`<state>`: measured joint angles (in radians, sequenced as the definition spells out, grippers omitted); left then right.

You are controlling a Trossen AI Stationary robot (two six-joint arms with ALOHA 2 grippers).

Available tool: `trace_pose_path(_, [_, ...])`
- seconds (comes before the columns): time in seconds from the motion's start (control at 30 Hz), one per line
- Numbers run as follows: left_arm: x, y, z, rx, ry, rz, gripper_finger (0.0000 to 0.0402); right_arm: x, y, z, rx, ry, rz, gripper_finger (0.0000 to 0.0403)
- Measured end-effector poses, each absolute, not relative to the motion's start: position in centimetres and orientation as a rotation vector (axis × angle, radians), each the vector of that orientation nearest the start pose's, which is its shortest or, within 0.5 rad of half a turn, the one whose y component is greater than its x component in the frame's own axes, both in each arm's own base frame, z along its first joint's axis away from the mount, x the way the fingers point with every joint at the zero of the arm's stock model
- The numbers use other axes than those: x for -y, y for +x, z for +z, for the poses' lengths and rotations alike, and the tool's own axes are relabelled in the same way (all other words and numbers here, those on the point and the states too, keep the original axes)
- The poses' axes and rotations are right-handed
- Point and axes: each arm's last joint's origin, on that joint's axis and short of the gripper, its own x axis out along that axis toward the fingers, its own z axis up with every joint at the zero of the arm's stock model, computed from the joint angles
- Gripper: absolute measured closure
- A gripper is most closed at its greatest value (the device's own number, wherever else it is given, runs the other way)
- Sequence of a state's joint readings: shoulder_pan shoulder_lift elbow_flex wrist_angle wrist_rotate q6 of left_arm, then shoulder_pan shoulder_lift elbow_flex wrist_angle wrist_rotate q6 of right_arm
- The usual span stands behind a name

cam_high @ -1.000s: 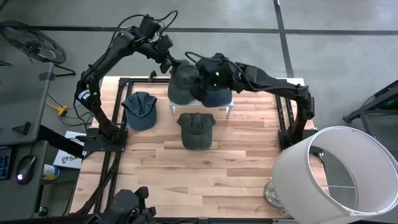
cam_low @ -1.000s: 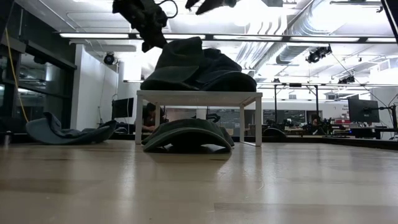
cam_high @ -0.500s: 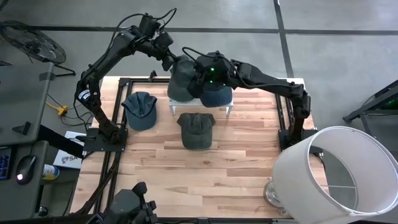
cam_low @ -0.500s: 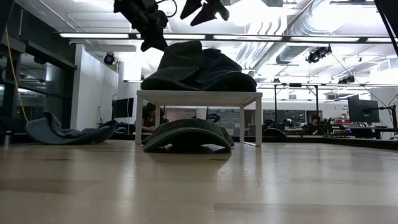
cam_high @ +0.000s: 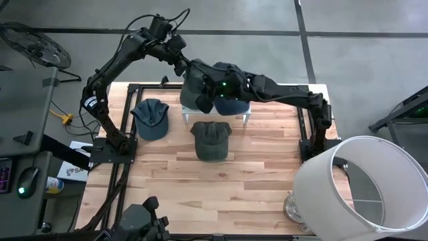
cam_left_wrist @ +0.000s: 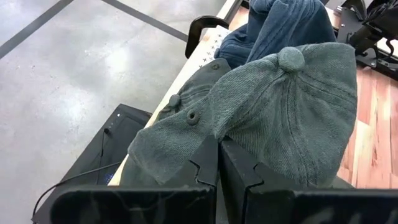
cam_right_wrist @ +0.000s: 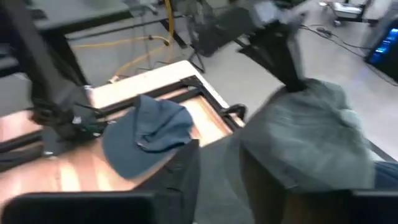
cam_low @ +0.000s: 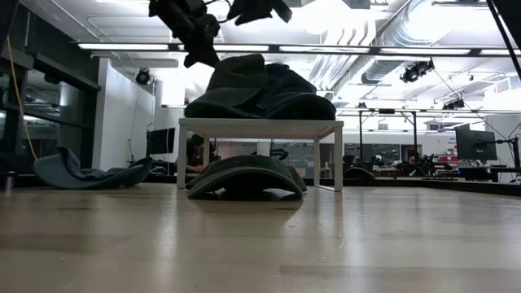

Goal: Pick & Place hat
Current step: Put the bottom gray cap on the shelf

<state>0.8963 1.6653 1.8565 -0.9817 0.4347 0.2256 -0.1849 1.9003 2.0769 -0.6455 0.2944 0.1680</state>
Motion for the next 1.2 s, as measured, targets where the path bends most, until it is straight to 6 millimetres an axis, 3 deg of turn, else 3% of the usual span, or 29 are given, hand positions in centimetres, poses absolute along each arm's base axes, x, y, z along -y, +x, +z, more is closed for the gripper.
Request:
trace_pose_path(0.17, [-25.8,22.2,40.5,-0.667,-0.279,0.362,0.0401,7.8,41.9,40.9,-0.43,0.113,-0.473,0.0392])
trace_pose_path(0.4, [-25.8,22.2,40.5,-0.668,-0.28,0.36,0.0401,6.6,43.4,39.4,-0.458,0.064,-0.482,0.0399])
trace_pose_path(0.57, [-25.8,22.2,40.5,-0.667,-0.281,0.358,0.0401,5.1,44.9,37.0,-0.531,0.006,-0.498,0.0402])
trace_pose_path(0.77, [-25.8,22.2,40.4,-0.673,-0.284,0.357,0.0401,5.3,46.1,35.0,-0.568,-0.054,-0.598,0.0402])
trace_pose_path(0.93, [-25.8,22.2,40.4,-0.674,-0.287,0.358,0.0401,5.5,46.2,35.2,-0.548,-0.126,-0.657,0.0402])
trace_pose_path(1.2, [-25.8,22.2,40.4,-0.66,-0.362,0.393,0.0401,6.9,46.7,35.2,-0.524,-0.144,-0.581,0.0403])
